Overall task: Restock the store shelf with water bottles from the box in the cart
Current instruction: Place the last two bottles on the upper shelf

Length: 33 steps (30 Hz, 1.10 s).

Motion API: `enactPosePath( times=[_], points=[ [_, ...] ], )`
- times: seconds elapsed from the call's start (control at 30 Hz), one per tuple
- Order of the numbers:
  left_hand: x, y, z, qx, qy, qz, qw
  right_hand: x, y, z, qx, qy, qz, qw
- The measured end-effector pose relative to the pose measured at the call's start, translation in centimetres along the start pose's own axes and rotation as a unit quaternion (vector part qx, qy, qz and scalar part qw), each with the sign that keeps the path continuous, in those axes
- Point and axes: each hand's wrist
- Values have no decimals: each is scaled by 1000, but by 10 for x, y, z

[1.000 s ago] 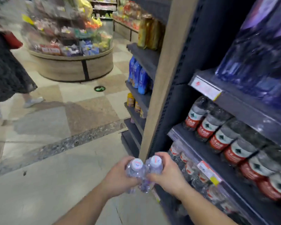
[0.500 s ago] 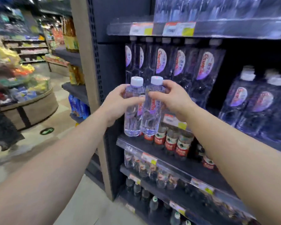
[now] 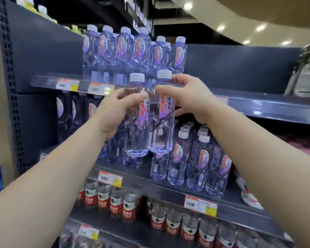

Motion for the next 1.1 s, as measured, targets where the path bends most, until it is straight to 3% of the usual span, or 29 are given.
enactPosePath(
  times=[0.3, 0.57, 0.7, 0.93, 1.03, 1.1],
  points=[
    [50, -48, 37, -31, 17, 9, 999, -85, -69, -66, 110, -6, -26, 994],
    [44, -74, -1, 15, 38, -6, 999, -82, -136, -24, 170, 31, -20, 985],
    [36, -83, -20, 30, 48, -5, 998, -54, -156, 8, 170, 57, 15, 984],
    [28, -92, -31, 29, 53, -2, 998, -43, -163, 19, 174, 133, -9, 976],
    [23, -92, -30, 28, 57, -13, 998, -42, -151, 12, 133, 142, 16, 981],
    [19, -93, -29, 27, 58, -21, 998, -38, -138, 10, 77, 222, 62, 970]
  ],
)
Point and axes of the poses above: each hand's wrist, its own y-axis away from the middle knuckle, its own z-axis out of the palm, x = y × z, and after that the axes turned 14 degrees about x, right-handed
